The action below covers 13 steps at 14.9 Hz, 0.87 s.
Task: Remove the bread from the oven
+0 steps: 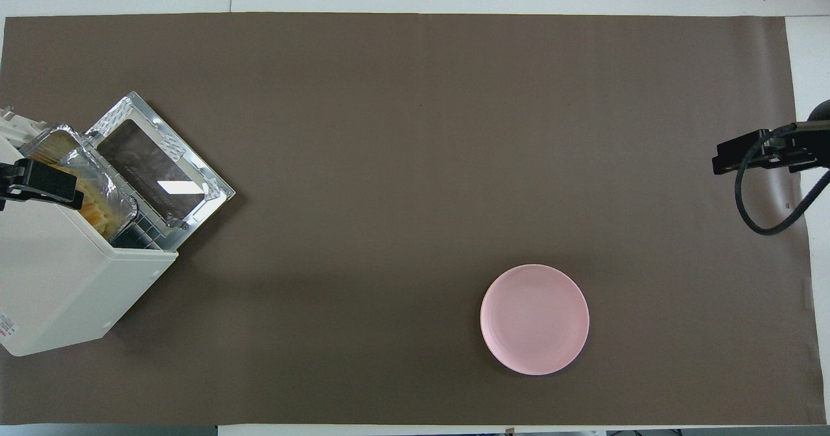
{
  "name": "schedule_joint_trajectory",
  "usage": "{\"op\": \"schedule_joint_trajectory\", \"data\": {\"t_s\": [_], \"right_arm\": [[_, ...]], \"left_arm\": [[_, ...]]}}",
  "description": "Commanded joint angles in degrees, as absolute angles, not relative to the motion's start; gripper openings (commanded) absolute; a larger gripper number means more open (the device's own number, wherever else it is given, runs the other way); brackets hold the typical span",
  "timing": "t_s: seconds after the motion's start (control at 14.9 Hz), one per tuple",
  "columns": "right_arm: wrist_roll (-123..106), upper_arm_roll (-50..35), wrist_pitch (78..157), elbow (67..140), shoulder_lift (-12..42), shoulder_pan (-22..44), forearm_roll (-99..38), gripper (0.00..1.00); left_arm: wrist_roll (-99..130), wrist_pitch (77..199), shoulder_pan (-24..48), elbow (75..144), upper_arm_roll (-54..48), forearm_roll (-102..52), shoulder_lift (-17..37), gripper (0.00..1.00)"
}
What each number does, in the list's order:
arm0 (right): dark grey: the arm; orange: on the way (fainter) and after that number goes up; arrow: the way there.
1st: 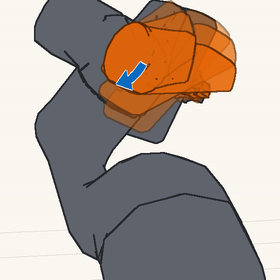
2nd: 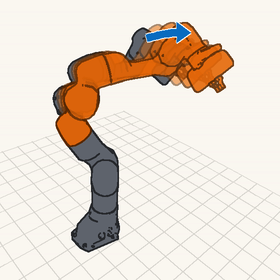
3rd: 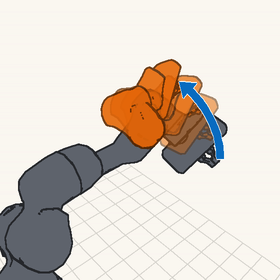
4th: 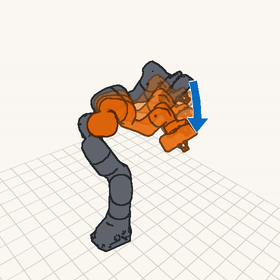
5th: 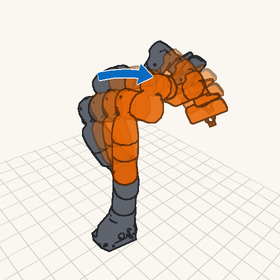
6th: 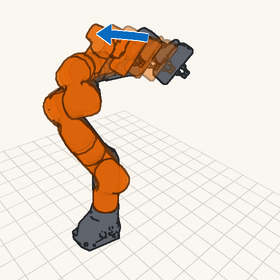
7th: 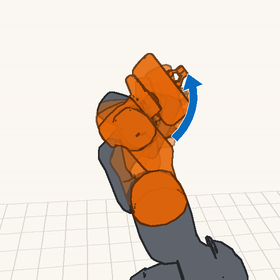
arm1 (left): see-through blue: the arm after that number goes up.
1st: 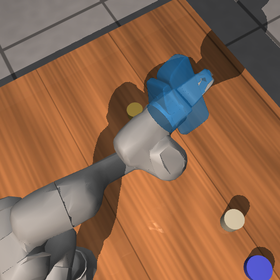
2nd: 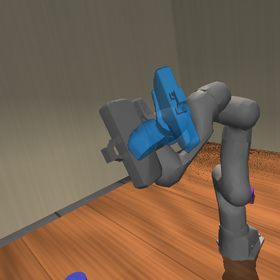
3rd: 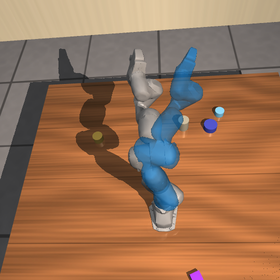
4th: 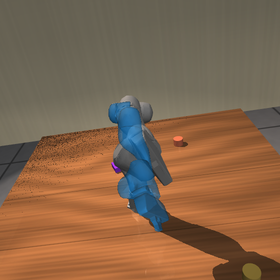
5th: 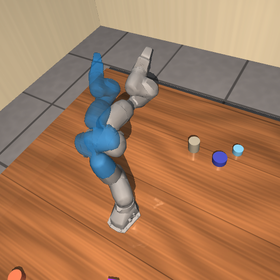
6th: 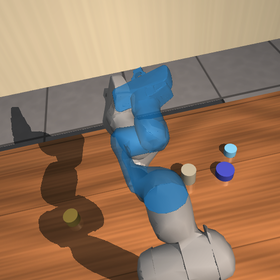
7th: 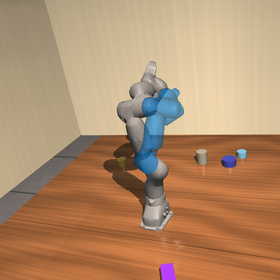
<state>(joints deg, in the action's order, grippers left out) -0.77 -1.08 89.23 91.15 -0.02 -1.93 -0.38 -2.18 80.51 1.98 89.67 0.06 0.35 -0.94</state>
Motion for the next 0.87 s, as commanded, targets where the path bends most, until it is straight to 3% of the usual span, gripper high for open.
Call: {"op": "schedule_joint_trajectory", "data": {"t_s": [0.0, 0.81], "right_arm": [[-0.26, -1.41, 88.42, 91.32, -0.44, -2.37, -0.53, 1.00], [-0.26, -1.32, 88.33, 91.32, -0.44, -2.37, -0.53, 1.00]], "left_arm": [[-2.28, 81.48, 1.50, 91.49, -0.18, -0.18, -2.20, 1.00], [-1.94, 82.27, -0.61, 91.05, 0.53, -0.09, -2.72, 1.00]]}}
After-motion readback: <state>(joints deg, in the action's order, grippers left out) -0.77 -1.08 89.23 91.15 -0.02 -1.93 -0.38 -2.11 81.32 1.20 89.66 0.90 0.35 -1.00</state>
